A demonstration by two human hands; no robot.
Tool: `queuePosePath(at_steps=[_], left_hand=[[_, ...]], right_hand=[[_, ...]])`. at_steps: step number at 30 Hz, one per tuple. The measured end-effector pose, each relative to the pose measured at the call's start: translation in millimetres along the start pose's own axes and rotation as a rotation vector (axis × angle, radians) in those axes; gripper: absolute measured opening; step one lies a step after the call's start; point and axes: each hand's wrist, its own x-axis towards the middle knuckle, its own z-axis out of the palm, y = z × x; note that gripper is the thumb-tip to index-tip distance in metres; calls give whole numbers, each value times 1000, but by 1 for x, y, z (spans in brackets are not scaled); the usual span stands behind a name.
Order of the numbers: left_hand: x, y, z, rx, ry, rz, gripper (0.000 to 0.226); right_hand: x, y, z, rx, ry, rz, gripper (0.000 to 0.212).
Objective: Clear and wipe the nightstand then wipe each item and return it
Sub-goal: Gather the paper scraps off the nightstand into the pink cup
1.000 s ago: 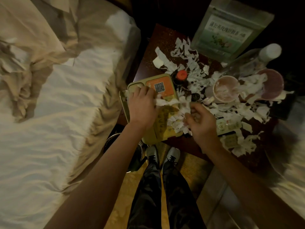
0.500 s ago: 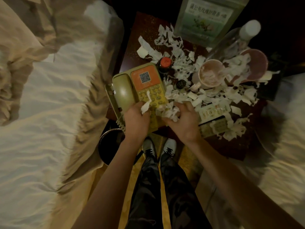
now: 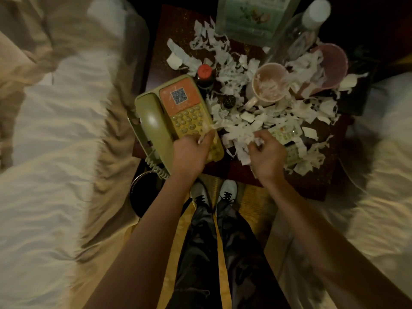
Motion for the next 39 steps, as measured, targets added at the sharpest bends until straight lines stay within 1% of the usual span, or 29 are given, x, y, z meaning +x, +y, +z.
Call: queuePosePath(at_steps=[3,5,6,7,9,10,11,12,14,16,17,18,20,21,23,25,30,34,36,39], left_hand=[[-2,6,6,29,-40,-92,63],[-3,11,9,60,-28,-83,60],[-2,12,12,102,-20,-34,54],[0,12,14,162,-14,33,43],[5,12,20,276,6,151,19],[7,14,23,321,5,202,22],[9,15,26,366,-19,257,31],[11,17,28,421,-59,300,38],[15,21,34,560,-126,367,48],[20,25,41,711,-170,417,57],[22,27,45,775,-185,431,61],[24,28,48,821,-199,436,63],[27,31,55,864,-218,453,61],[29,32,57,875,-212,468,55],[31,34,60,885,-167,499,37],[31,36,60,869,-140,487,27],[25,29,53,706,-151,446,21],[14,23,32,341,-114,332,26],[6,22,21,152,-75,238,30],[-8,16,6,-123,11,64,29]], right_hand=[[-3,18,-10,-4,95,11,24],[-3,22,-12,-32,106,2,34],[-3,21,-14,-64,90,-7,40],[-2,18,-15,-101,65,-6,45],[0,8,-19,-178,-22,56,53],[2,2,-21,-221,-76,92,55],[4,-2,-22,-266,-130,106,56],[6,-5,-22,-324,-188,89,59],[10,-9,-21,-463,-305,-14,69],[15,-4,-16,-599,-371,-140,76],[16,0,-13,-631,-383,-175,75],[17,4,-11,-628,-384,-175,69],[22,9,-10,-573,-375,-132,50],[24,12,-10,-542,-372,-117,45],[28,15,-12,-414,-325,-127,43],[29,14,-17,-280,-232,-126,42],[26,13,-33,-97,-110,-42,34],[25,10,-54,56,-17,99,23],[23,5,-62,109,13,142,21],[15,-12,-67,235,-9,192,23]])
